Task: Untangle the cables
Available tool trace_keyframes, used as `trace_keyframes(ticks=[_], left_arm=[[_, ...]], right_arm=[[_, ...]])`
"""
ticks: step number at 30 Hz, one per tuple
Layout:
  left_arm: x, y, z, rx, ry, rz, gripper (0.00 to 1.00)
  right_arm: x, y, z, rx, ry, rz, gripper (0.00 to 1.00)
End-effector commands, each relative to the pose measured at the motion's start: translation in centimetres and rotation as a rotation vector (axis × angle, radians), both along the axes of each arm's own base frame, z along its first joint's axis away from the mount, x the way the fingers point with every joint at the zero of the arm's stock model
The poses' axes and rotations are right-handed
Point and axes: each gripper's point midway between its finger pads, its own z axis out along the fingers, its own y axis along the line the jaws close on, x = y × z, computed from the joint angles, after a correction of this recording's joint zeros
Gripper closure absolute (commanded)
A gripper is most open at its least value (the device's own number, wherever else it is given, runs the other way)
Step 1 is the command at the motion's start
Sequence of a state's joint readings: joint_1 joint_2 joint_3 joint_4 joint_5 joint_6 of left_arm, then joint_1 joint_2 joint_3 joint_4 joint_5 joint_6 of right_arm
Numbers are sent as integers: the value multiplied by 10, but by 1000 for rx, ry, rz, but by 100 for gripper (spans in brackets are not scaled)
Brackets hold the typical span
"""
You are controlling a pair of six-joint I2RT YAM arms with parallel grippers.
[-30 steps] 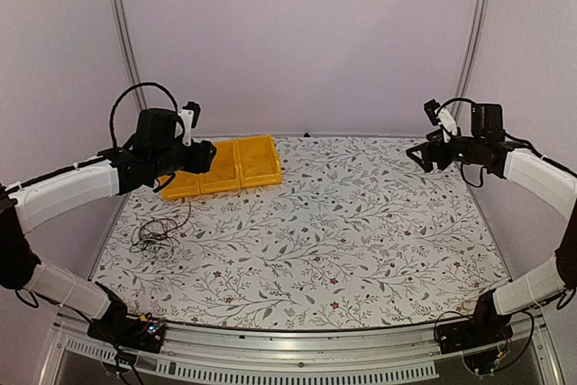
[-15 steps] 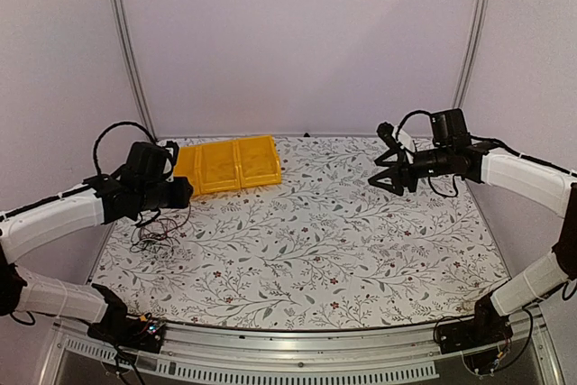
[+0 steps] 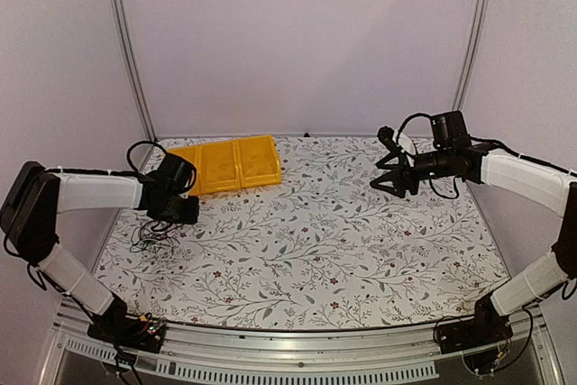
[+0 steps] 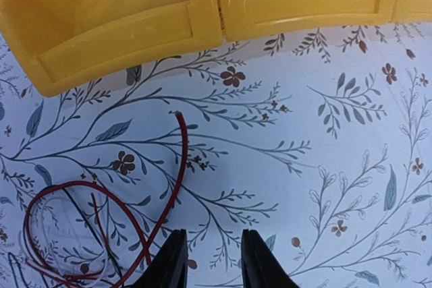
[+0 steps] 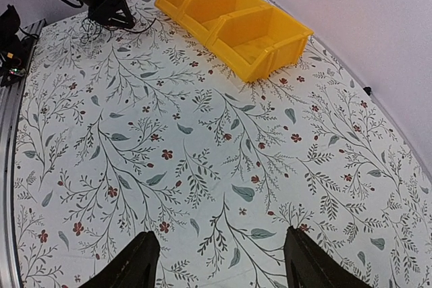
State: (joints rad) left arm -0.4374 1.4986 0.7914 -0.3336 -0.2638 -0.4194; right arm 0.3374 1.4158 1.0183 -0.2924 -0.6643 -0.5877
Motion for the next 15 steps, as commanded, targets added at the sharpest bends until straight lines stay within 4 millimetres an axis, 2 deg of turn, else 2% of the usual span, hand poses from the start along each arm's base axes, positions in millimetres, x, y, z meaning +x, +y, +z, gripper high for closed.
trace_keyframes(ticks=[1,11,15], left_arm=[[18,1,-7,-23,11,18,69],[49,20,-23,45,-43,98,69],[60,25,-30,62,-52,106,77]], right_arm=[[-2,-2,-18,-26,38,6,33],[-3,-1,-26,-39,54,17,33],[-3,-1,-30,-40,65,22,33]])
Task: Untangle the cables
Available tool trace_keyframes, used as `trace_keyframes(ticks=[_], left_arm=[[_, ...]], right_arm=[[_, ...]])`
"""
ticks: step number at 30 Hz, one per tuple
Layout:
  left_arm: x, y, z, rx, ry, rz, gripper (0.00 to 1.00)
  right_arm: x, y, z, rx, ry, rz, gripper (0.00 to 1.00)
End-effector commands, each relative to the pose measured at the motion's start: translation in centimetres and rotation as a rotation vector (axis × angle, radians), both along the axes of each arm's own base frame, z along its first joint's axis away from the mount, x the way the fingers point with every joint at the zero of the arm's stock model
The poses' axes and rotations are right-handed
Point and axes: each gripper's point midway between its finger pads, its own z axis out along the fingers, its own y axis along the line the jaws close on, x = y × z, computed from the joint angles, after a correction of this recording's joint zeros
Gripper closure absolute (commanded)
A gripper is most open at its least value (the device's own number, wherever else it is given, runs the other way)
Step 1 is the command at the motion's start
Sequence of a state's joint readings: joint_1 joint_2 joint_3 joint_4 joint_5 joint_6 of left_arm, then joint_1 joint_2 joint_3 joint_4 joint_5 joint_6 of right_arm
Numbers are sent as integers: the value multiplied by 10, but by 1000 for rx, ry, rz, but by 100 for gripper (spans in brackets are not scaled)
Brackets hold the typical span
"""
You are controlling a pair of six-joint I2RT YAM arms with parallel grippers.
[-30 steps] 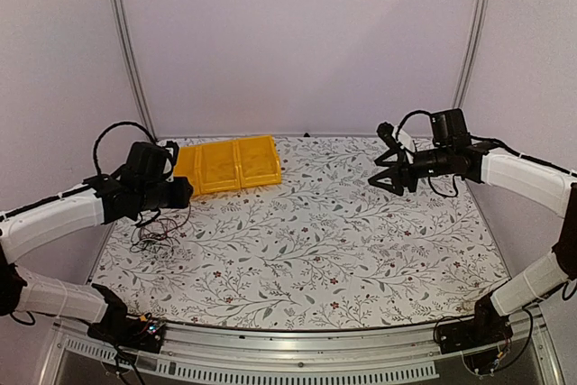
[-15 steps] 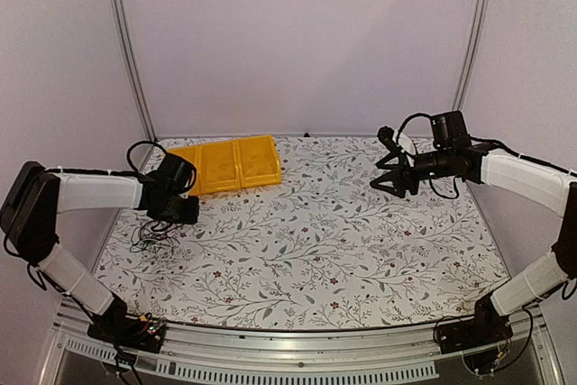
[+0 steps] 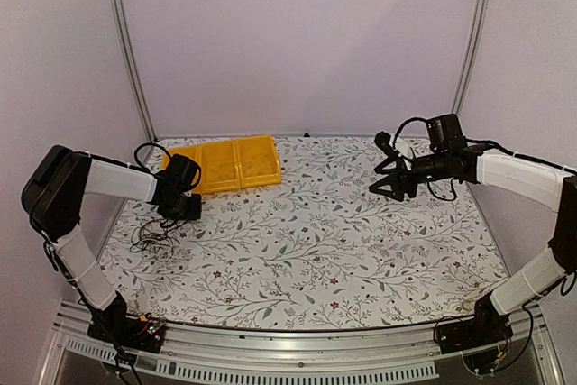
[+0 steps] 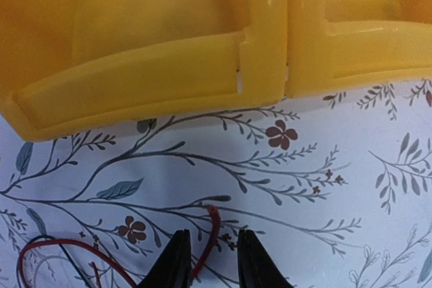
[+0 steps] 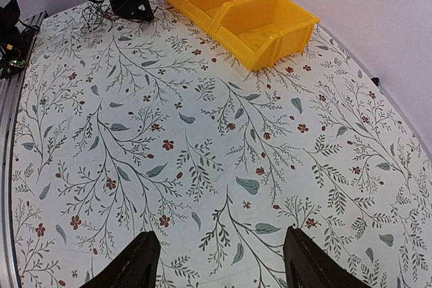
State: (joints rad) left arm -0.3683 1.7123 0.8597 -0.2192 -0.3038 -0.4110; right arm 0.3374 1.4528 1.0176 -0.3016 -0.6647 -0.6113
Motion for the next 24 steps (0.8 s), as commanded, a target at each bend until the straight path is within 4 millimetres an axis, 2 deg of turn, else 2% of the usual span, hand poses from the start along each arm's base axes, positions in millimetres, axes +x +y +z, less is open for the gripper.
trace_keyframes(ticks=[1,4,7,10,12,16,21,22,23,24], left_arm=[[25,5,5,18,-76,17,81],[30,1,9,8,-97,-5,91],[31,-17,30,-23,-136,-58,100],[31,-38,71,-32,-193,-120,100],[30,-45,104,-24,-238,-146,100],[23,-52,164,-71,-325,-208,100],[-1,-94,231,-297,-512,-441,100],[-7,-101,241,-336,-558,-491,100],[-14,-107,252,-372,-607,-542,100],[-21,-113,260,-402,-643,-589,100]], right_arm=[[-4,-1,-16,-18,42,9,33],[-4,0,-20,-20,56,13,34],[-4,3,-25,-22,71,23,35],[-8,12,-28,-7,91,47,38],[-9,24,-27,8,123,61,40],[-10,60,-2,63,150,108,45],[-3,114,49,143,152,191,49],[-2,127,70,177,147,210,50],[-1,140,73,187,164,229,51],[-1,152,83,205,167,243,52]])
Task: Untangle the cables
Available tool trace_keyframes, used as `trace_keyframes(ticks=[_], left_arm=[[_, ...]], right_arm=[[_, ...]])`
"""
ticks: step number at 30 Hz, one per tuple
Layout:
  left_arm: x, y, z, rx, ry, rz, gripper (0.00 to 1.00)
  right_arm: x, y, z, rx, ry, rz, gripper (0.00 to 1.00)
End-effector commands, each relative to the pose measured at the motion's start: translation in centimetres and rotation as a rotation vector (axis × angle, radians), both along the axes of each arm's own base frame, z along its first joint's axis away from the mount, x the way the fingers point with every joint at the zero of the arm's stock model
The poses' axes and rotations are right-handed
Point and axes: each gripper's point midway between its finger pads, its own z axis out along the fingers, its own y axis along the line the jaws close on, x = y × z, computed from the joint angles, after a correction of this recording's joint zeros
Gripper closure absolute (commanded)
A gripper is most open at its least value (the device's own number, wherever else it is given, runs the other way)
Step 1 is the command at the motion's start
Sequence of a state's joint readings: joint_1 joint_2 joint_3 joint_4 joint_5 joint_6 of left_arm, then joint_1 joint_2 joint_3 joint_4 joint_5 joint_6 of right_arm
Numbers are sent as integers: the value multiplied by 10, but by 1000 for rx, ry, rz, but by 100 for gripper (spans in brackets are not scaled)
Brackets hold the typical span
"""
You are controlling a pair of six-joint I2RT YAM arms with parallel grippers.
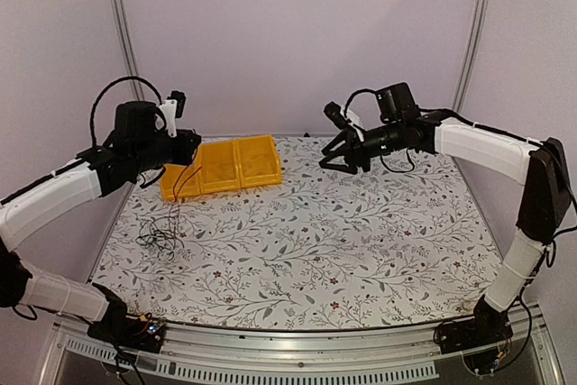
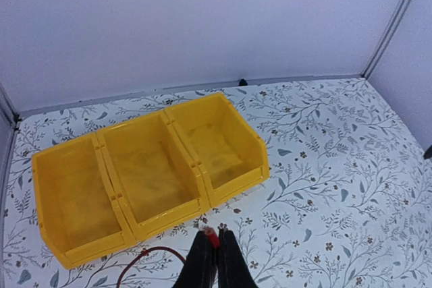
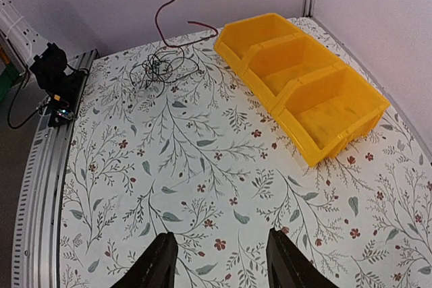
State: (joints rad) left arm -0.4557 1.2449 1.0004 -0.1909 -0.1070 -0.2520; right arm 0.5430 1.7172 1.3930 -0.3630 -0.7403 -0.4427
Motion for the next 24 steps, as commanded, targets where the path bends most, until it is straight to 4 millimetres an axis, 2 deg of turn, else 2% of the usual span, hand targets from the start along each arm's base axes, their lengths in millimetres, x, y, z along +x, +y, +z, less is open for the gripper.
trace_keyframes(ticks=[1,4,8,14,18,21,24], left_arm=[[-30,-43,35,-116,-172,-307,100],[-35,-53,61,-159,-213,-370,100],[-34,-59,84,-197,-177,-376,100],[-45,-52,115,-374,-211,-338,100],[-50,-52,99,-458,-179,-327,100],[-56,-57,87,-508,-165,-344,100],[-60,-61,75,-525,-147,-347,100]], right_arm=[[-5,54,47,105,65,76,52],[-11,90,44,105,91,117,52],[-25,132,35,117,102,182,49],[-49,174,19,141,173,232,43],[-59,190,32,187,146,270,42],[-52,194,52,227,150,229,40],[-48,199,61,250,164,221,39]])
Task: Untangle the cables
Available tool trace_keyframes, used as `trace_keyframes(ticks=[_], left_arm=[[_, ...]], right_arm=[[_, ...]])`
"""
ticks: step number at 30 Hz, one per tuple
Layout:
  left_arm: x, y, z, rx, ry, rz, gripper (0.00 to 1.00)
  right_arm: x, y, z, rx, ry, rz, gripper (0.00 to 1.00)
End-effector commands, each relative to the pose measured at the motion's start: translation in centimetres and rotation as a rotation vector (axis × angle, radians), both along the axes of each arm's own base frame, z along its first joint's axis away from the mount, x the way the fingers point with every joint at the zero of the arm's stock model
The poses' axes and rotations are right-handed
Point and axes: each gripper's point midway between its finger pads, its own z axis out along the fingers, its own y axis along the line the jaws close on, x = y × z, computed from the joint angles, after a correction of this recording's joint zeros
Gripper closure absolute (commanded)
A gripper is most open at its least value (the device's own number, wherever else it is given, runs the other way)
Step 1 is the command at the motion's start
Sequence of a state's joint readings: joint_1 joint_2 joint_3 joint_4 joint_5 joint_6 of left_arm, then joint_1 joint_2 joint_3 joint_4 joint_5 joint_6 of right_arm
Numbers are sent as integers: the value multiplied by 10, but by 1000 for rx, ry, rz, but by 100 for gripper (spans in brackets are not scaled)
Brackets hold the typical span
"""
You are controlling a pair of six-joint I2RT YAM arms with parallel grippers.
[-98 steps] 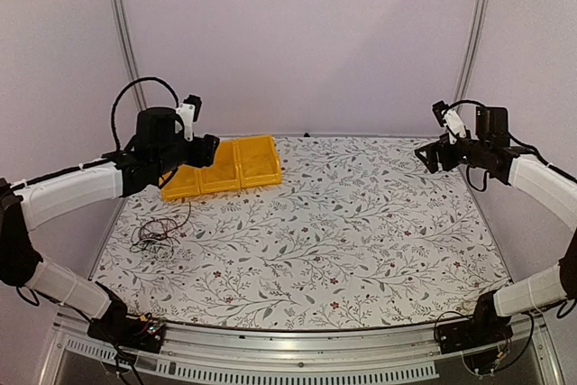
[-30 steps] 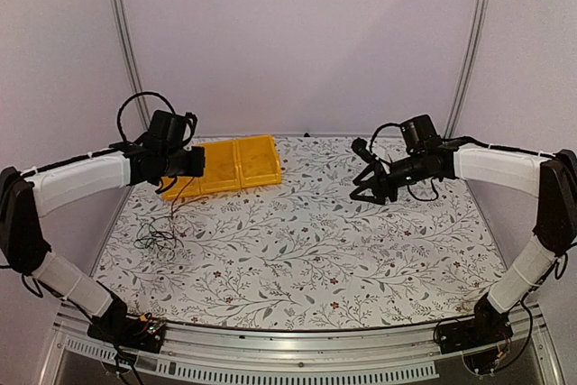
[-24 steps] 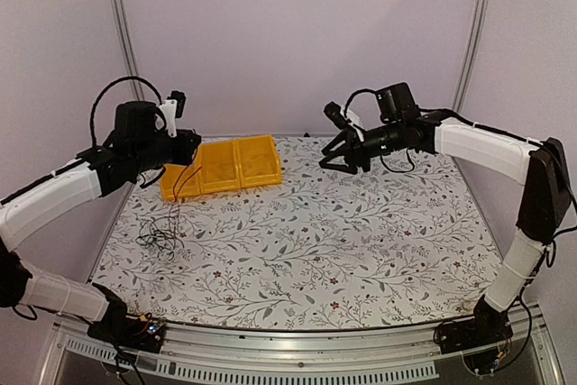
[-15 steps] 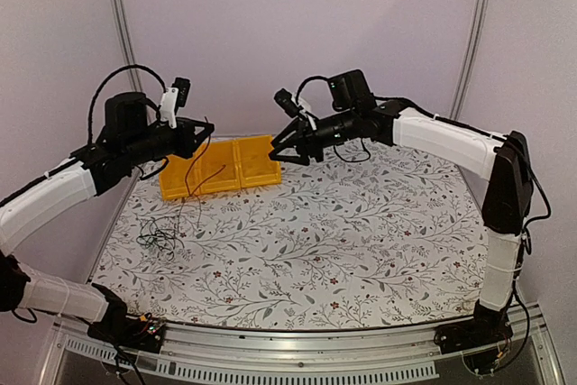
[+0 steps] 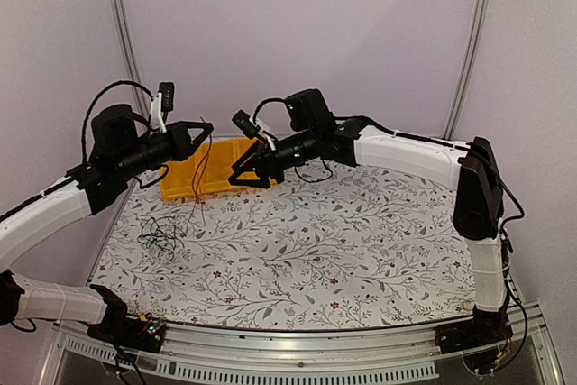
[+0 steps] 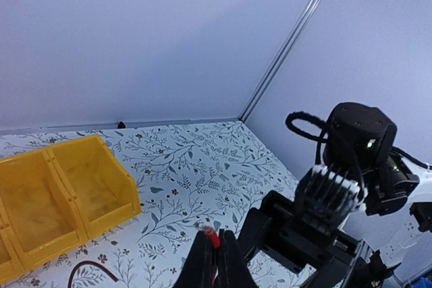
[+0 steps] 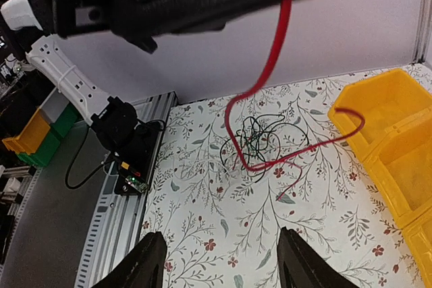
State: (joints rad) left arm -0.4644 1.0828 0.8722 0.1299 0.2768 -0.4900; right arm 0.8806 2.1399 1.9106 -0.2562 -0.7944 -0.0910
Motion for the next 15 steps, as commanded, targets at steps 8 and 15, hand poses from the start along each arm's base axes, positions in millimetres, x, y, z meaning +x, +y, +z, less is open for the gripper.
trace_keyframes(ticks=[8,15], left_arm=[[-14,-25,-13,-78,29,-70,100],[-17,-33,-16,-76,38,-85,100]], right_arm=[[18,21,37,118,100,-41,40],[17,27,40,138,148,-20,44]])
